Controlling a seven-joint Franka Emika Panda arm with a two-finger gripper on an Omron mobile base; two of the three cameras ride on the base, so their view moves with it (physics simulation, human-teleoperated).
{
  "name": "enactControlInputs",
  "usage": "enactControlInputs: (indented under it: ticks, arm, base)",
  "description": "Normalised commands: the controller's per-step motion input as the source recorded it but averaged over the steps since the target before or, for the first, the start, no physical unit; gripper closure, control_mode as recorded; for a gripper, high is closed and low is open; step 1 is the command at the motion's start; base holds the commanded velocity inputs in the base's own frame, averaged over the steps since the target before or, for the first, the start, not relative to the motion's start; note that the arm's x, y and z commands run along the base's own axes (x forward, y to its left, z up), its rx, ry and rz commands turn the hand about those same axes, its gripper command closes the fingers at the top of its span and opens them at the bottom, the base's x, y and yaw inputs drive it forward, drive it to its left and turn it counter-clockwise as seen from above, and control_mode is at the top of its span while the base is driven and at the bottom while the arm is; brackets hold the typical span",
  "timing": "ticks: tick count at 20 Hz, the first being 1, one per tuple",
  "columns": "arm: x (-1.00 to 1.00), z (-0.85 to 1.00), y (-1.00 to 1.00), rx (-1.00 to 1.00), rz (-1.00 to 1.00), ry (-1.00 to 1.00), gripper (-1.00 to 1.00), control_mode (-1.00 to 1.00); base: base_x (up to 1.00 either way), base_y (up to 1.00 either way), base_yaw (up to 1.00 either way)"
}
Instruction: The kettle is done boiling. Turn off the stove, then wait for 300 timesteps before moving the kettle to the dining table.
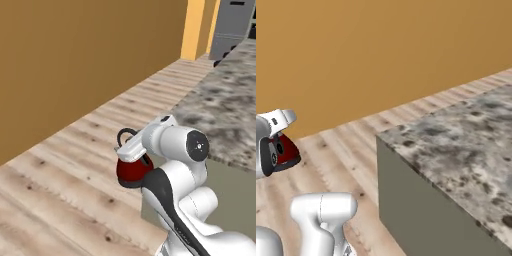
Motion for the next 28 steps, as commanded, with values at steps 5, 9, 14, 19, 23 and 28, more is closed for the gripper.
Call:
enactControlInputs:
  ticks: [5,9,14,19,23,28]
  arm:
    - [0.0,0.0,0.0,0.0,0.0,0.0,1.0,1.0]
    - [0.0,0.0,0.0,0.0,0.0,0.0,1.0,1.0]
    - [0.0,0.0,0.0,0.0,0.0,0.0,1.0,1.0]
    - [0.0,0.0,0.0,0.0,0.0,0.0,1.0,1.0]
    - [0.0,0.0,0.0,0.0,0.0,0.0,1.0,1.0]
    - [0.0,0.0,0.0,0.0,0.0,0.0,1.0,1.0]
  base:
    - [1.0,0.76,-0.31]
    - [1.0,0.75,-0.31]
    - [1.0,0.74,-0.31]
    - [1.0,0.74,-0.32]
    - [1.0,0.75,-0.32]
    - [1.0,0.74,-0.33]
